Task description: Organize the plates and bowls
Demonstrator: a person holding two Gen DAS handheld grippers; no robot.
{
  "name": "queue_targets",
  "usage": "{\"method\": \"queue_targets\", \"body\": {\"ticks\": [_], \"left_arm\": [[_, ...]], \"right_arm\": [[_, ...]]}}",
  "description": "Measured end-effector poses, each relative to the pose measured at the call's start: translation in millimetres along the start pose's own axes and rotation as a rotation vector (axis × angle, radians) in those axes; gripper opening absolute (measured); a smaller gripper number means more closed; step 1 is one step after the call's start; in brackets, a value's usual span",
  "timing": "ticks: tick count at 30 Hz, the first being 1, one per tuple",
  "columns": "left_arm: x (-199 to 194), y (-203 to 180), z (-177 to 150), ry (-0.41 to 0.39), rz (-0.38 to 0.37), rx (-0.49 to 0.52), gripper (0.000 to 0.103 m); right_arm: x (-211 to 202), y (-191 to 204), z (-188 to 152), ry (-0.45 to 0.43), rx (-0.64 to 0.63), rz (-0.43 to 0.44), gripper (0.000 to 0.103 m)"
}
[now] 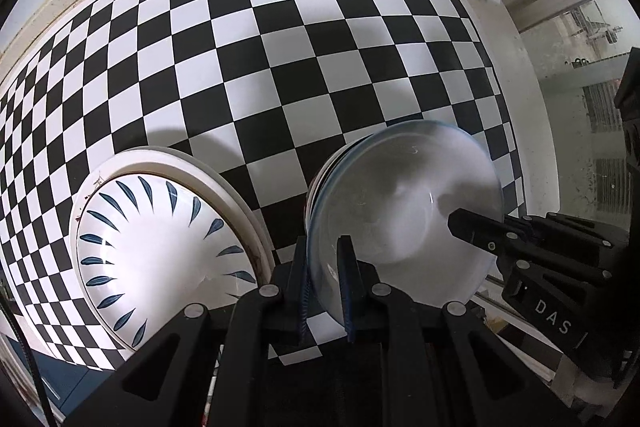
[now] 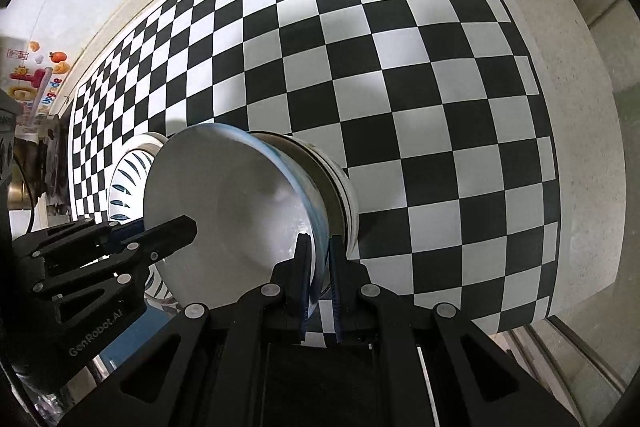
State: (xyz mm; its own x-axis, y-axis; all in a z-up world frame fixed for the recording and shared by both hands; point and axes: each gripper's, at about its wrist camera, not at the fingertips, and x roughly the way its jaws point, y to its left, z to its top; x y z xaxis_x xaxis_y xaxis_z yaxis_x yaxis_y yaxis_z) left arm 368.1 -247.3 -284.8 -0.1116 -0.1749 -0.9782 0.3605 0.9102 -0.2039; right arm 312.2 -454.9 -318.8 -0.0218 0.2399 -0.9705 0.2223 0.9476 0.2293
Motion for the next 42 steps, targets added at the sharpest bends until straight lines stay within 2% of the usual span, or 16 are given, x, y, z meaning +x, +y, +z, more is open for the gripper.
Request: {"method": "queue_targets", "body": {"ticks": [21, 29, 34, 42], "left_arm": [[-6.0, 3.3, -6.3, -0.012, 0.011, -0.038, 0.011], [-18.1, -4.3, -11.0, -0.044, 0.033, -0.033, 0.011], [-47.2, -12.7, -25.1, -0.109, 0.052, -0.009, 0.012], [-122.5, -25.8, -60.6, -0.269, 0.049, 0.029, 0.012]], "right_arm": [[-6.1, -2.7, -1.9, -0.005, 0.002, 0.008, 0.015], [-15.5, -5.5, -9.6, -0.018, 0.002, 0.015, 0.015], [-39.4, -0.5, -20.8, -0.063, -0.022, 0.008, 0.015], [-113.5, 21.9, -63.4, -0.201, -0.076, -0.007, 0.015]]}}
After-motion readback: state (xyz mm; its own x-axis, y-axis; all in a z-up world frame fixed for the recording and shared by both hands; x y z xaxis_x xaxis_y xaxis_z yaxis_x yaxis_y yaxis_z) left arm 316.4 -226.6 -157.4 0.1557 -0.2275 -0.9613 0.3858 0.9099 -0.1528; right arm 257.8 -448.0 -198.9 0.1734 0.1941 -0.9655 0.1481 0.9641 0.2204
